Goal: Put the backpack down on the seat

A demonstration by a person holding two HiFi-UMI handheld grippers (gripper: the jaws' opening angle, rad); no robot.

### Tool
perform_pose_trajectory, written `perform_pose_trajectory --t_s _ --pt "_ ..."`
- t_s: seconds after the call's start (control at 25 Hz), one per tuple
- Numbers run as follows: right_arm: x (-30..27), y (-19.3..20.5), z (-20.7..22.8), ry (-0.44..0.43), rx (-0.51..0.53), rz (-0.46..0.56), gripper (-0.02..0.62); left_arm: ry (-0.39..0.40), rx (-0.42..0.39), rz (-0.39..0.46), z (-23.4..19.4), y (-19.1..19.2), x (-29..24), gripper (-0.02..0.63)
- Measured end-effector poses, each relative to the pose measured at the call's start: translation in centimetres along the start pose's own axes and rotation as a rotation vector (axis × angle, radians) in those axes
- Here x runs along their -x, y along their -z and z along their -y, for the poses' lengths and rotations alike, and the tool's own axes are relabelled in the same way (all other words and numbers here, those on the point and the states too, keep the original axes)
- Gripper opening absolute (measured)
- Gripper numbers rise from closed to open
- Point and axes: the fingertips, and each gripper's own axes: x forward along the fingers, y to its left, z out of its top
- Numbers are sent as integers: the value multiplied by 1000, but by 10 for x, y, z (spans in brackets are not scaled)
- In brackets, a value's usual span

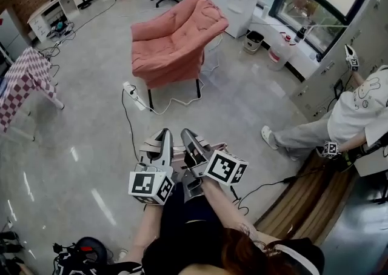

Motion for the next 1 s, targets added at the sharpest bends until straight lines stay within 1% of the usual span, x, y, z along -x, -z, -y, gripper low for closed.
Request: perform_pose_trajectory --t_s 0.2,0.4,0.56,0.72,1.0 --pt "-70 -15 -9 -41 5 10 32 -12 -3 12 -55 -24 -36 18" --pt "-123 -32 -10 -84 -15 36 32 -29 -3 38 -94 -46 -67 18" --pt "-171 -42 -5 -83 -10 13 32 -53 5 42 -132 -53 -96 18" --pt "-220 -45 -10 -76 2 -10 32 -69 18 51 -173 -69 -116 18" --pt "-280 -51 -4 -61 -35 -33 32 -81 34 44 -225 -82 -153 18"
